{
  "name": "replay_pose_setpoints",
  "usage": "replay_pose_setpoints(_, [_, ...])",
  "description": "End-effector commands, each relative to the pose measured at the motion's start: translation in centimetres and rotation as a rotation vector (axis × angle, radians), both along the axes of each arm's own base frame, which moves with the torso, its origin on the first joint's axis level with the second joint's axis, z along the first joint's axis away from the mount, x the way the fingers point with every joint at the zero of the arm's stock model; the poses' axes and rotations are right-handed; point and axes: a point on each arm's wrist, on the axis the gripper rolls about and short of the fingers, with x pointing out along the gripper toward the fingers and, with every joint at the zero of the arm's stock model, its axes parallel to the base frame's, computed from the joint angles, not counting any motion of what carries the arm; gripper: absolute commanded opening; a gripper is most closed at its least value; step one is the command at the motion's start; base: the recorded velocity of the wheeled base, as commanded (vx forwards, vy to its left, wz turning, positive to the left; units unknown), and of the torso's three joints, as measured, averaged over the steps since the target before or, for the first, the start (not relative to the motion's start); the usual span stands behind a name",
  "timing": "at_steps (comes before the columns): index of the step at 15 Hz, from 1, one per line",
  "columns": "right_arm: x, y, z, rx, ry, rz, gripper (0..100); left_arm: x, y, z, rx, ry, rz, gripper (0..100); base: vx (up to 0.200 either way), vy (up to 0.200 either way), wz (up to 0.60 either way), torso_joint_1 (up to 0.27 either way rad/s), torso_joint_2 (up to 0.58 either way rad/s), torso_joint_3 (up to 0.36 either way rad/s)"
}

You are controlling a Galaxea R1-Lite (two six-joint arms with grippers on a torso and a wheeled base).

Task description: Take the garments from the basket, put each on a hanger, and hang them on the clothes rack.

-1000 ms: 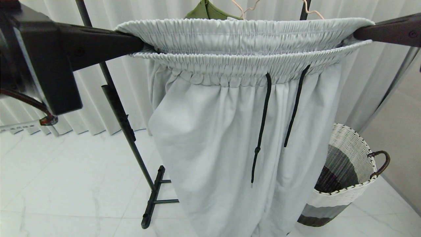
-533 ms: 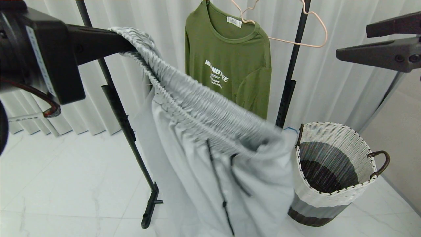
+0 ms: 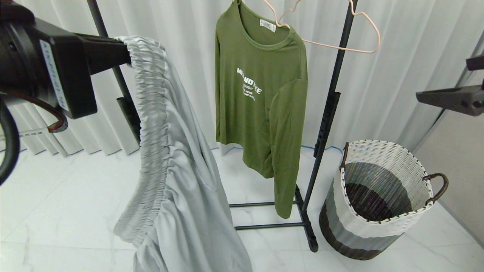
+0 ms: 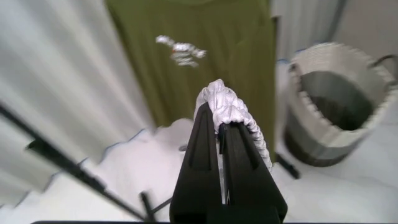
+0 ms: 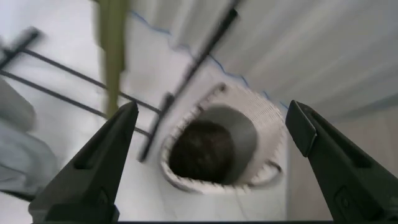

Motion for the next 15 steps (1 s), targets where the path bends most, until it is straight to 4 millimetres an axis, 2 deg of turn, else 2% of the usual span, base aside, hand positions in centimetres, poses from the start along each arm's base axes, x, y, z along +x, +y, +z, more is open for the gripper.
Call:
replay_pose_setpoints(1, [0.0, -0.8, -0.3, -0.016, 0.007, -0.062, 100, 0.3, 0.2, -0.3, 0.010, 0.007, 0.024, 0, 0.000, 0.000, 0.00, 0.000, 0.00, 0.000])
replay_pose_setpoints(6, [0.4, -2.6, -2.2, -0.086, 0.046, -0.175, 100, 1.3, 1.8, -0.6, 0.068, -0.008, 0.132, 0, 0.000, 0.000, 0.00, 0.000, 0.00, 0.000])
replay_pose_setpoints(11, [0.0, -3.1, -2.6, 0.008, 0.052, -0.153, 100, 1.0, 2.6, -0.4, 0.077, -0.027, 0.155, 0, 0.000, 0.000, 0.00, 0.000, 0.00, 0.000])
replay_pose_setpoints(15, [0.2, -2.9, -2.6, 0.059, 0.055, -0.129, 100, 0.9, 2.7, -0.5, 0.078, -0.026, 0.155, 0, 0.000, 0.000, 0.00, 0.057, -0.23, -0.243])
